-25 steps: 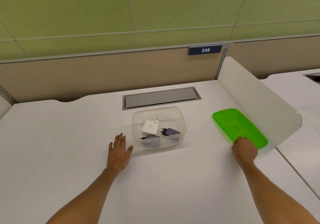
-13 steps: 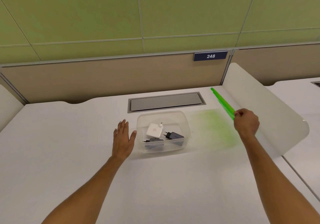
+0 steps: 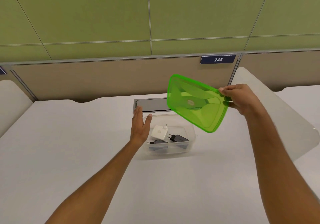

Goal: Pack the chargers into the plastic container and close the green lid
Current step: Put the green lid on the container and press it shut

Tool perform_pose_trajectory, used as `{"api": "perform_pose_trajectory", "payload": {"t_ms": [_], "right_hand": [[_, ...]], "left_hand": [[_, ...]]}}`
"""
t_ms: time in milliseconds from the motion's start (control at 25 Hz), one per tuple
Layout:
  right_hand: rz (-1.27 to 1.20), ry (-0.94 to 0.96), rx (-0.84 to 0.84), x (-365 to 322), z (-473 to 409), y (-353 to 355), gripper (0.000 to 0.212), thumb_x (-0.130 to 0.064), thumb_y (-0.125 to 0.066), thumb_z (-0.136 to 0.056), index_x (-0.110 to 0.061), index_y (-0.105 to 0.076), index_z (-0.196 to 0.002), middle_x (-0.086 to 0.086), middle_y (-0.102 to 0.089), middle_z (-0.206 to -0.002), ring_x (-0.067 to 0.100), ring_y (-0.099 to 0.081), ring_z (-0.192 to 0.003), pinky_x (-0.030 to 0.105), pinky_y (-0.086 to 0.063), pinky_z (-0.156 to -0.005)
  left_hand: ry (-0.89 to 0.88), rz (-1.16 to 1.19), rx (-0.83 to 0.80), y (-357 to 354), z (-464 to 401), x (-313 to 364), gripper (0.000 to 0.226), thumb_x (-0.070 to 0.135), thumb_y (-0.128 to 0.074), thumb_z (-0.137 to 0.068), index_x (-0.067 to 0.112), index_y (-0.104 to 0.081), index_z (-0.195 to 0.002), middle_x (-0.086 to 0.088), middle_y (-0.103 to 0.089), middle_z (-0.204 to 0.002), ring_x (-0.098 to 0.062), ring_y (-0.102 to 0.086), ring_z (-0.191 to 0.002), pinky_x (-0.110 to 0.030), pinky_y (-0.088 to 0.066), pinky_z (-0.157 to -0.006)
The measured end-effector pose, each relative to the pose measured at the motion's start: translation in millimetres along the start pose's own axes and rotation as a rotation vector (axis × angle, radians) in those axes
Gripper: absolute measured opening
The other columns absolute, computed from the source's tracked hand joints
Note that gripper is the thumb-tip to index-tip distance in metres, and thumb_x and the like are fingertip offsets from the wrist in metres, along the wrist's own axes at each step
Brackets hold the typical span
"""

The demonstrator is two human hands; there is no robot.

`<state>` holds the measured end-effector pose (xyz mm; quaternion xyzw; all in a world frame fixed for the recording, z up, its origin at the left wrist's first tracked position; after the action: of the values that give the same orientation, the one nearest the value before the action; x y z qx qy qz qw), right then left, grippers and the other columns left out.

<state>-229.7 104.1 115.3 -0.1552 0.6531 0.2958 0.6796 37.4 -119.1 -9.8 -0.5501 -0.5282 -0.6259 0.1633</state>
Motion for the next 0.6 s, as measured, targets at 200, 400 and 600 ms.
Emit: {"api": "perform_pose_trajectory", "payload": {"t_ms": [200, 400, 600], "right_hand": [[-0.108, -0.192, -0.176, 31, -11, -41, 0.015, -0.006, -0.058, -0.093, -0.010, -0.068, -0.082, -0.004, -0.068, -0.052, 0.009, -0.060, -0.052, 0.021, -0.053, -0.052], [-0.272, -0.304, -0.234, 58, -21, -75, 0.014, -0.012, -0.055, -0.095, -0.008, -0.069, -0.096, -0.001, -0.073, -0.061, 0.009, -0.066, -0.051, 0.019, -0.057, -0.051], [-0.566, -0.268, 0.006, 80, -33, -82, 0.016, -0.019, -0.064, -0.092, -0.005, -0.067, -0.086, 0.006, -0.069, -0.056, 0.014, -0.064, -0.043, 0.023, -0.054, -0.044]], "left_hand": [[0.217, 0.304, -0.033, -5, -11, -13, 0.059, 0.037, -0.046, -0.095, 0.022, -0.024, -0.147, -0.002, -0.031, -0.154, -0.019, -0.029, -0.141, -0.040, -0.022, -0.119], [0.262, 0.534, -0.049, -10, -9, -21, 0.030, 0.008, -0.052, -0.091, 0.021, -0.051, -0.119, 0.000, -0.059, -0.119, -0.016, -0.052, -0.110, -0.034, -0.039, -0.101], [0.315, 0.408, 0.085, 4, -4, -43, 0.034, 0.008, -0.065, -0.081, 0.024, -0.064, -0.111, -0.007, -0.065, -0.102, -0.022, -0.061, -0.089, -0.047, -0.051, -0.096]]}}
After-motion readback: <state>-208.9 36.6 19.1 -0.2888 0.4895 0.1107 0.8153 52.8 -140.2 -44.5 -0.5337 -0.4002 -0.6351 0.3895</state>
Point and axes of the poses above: each hand's wrist, its own z-axis away from the middle knuckle, its own y-axis out of the back of the hand, x = y × z, the point moved 9 cm from there along -z, towards the middle knuckle
